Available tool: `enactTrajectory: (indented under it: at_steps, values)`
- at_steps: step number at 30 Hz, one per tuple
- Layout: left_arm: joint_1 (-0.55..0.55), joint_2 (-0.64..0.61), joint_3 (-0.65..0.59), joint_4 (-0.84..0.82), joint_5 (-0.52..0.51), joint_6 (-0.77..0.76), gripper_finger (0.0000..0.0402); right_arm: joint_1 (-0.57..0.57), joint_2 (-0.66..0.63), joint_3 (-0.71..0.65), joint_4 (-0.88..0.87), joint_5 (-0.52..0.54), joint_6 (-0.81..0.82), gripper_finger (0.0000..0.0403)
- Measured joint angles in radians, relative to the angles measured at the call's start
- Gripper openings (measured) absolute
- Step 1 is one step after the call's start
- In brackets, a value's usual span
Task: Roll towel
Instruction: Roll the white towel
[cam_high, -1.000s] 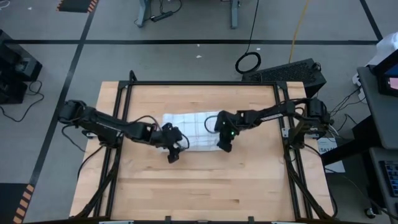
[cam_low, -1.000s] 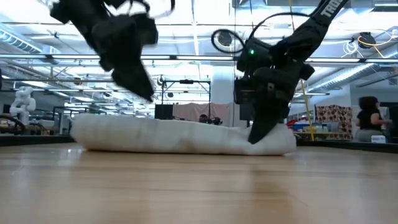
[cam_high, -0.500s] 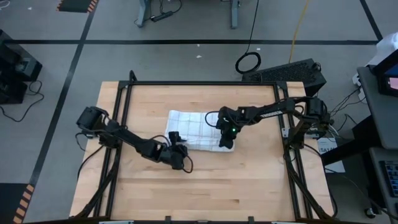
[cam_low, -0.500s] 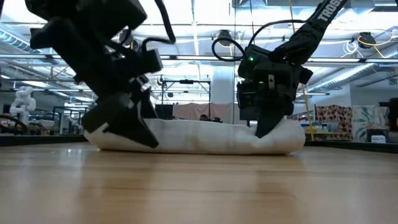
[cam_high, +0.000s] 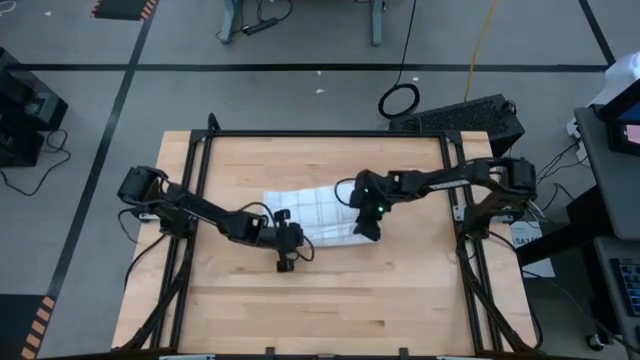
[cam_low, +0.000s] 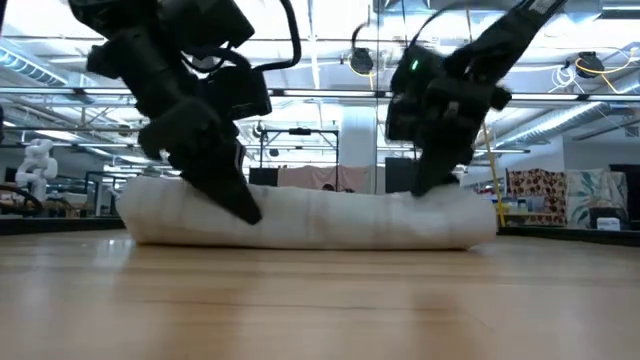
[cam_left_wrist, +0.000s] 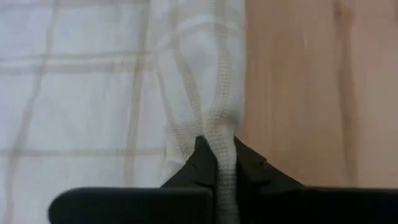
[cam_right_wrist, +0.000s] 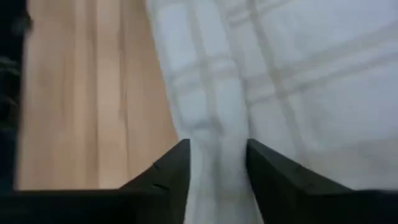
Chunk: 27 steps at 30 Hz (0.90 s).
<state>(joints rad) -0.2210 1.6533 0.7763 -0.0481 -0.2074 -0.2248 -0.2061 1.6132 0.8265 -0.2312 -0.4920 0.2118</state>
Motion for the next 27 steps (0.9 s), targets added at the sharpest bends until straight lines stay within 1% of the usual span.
enactTrajectory:
  at_steps: [2,4,6,8,9,12,16,18,22,25,27]
  values:
    - [0.022,-0.014,0.0,-0.002,0.06,-0.027,0.0019,0.043,-0.06,0.0,-0.056,0.087,-0.064,0.0157]
    - [0.046,-0.022,0.0,-0.006,0.131,-0.044,0.0024,0.103,-0.119,0.0,-0.103,0.211,-0.123,0.0176]
    - [0.073,-0.025,0.0,-0.011,0.194,-0.059,0.0021,0.18,-0.163,-0.002,-0.109,0.332,-0.149,0.0192]
    - [0.105,-0.025,0.001,-0.027,0.245,-0.086,0.0017,0.263,-0.184,-0.012,-0.077,0.436,-0.149,0.0205]
    - [0.123,-0.026,0.001,-0.043,0.263,-0.103,0.0016,0.305,-0.183,-0.018,-0.047,0.492,-0.149,0.0211]
    - [0.177,-0.027,0.002,-0.109,0.274,-0.161,0.0015,0.41,-0.134,-0.034,0.036,0.635,-0.154,0.0224]
    - [0.222,-0.028,0.004,-0.134,0.339,-0.167,0.0014,0.477,-0.043,-0.035,0.112,0.807,-0.182,0.0242]
    - [0.226,-0.028,0.004,-0.134,0.347,-0.162,0.0015,0.475,-0.004,-0.035,0.143,0.851,-0.195,0.0253]
    - [0.228,-0.027,0.004,-0.142,0.349,-0.159,0.0035,0.422,0.044,-0.035,0.161,0.856,-0.2,0.027]
    - [0.227,-0.027,0.003,-0.144,0.349,-0.159,0.0046,0.357,0.072,-0.035,0.158,0.794,-0.206,0.0266]
    - [0.227,-0.027,0.003,-0.144,0.349,-0.158,0.0048,0.311,0.084,-0.035,0.156,0.699,-0.2,0.0251]
